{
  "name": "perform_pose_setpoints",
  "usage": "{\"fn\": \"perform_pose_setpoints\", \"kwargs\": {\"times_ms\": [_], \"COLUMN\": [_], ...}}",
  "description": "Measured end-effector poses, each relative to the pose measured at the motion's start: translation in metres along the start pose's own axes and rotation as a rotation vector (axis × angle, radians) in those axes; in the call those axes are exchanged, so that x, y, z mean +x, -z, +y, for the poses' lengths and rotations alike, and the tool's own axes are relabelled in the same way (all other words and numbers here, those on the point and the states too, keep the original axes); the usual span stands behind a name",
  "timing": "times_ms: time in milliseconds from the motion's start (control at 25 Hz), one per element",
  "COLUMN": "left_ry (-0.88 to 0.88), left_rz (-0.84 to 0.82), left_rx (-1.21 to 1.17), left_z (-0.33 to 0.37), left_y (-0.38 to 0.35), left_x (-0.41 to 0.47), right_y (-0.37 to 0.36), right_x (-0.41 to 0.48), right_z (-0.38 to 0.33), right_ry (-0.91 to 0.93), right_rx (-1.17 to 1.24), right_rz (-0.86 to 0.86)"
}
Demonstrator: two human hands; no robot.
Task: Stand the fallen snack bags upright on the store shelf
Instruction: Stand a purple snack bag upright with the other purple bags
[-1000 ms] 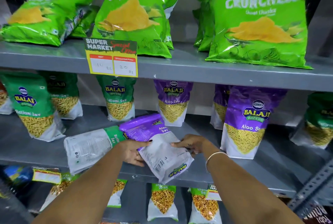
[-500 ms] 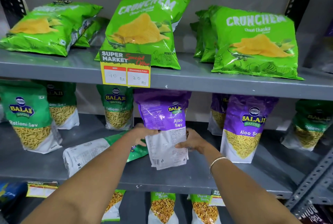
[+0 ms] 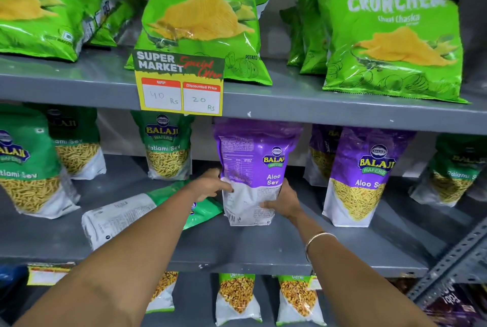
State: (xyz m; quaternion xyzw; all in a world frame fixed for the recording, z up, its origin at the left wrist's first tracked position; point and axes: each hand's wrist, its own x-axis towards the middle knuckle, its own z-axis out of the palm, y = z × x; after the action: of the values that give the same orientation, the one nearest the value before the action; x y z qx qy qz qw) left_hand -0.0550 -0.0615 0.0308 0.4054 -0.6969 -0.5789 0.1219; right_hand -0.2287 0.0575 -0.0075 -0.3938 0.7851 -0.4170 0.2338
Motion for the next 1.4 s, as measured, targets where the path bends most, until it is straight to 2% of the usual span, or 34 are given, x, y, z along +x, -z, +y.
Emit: {"fn": "perform_pose_setpoints", "kwargs": {"times_ms": [160, 240, 400, 560, 760, 1000, 1200, 1400], "left_ry": [0.101, 0.074, 0.031, -0.044, -0.150, -0.051, -0.040, -0.094], "left_rz": [-0.107, -0.155, -0.096, -0.147, 0.016, -0.021, 0.122, 0.167], "left_rx": [0.035, 0.082, 0.081, 0.028, 0.040, 0.063, 0.073, 0.046], "left_z": [-0.007, -0.010, -0.013, -0.011, -0.010, -0.014, -0.021, -0.023], "left_y": [0.012, 0.009, -0.008, -0.031, -0.040, -0.024, -0.023, -0.030], "left_x": [-0.005, -0.006, 0.002, 0.009, 0.013, 0.010, 0.014, 0.012], "right_y": [0.003, 0.002, 0.010, 0.027, 0.018, 0.028, 0.043, 0.039], "right_x": [0.006, 0.005, -0.005, -0.013, -0.013, -0.015, -0.012, -0.005], "right_z": [0.004, 0.005, 0.004, 0.015, 0.008, 0.004, 0.007, 0.013], "right_ry": [-0.101, -0.185, -0.311, -0.262, -0.157, 0.004, 0.033, 0.017], "right_rx": [-0.073, 0.011, 0.271, 0.416, 0.241, 0.246, 0.337, 0.344], "right_rz": [0.034, 0.003, -0.238, -0.463, -0.602, -0.483, -0.281, -0.348]}}
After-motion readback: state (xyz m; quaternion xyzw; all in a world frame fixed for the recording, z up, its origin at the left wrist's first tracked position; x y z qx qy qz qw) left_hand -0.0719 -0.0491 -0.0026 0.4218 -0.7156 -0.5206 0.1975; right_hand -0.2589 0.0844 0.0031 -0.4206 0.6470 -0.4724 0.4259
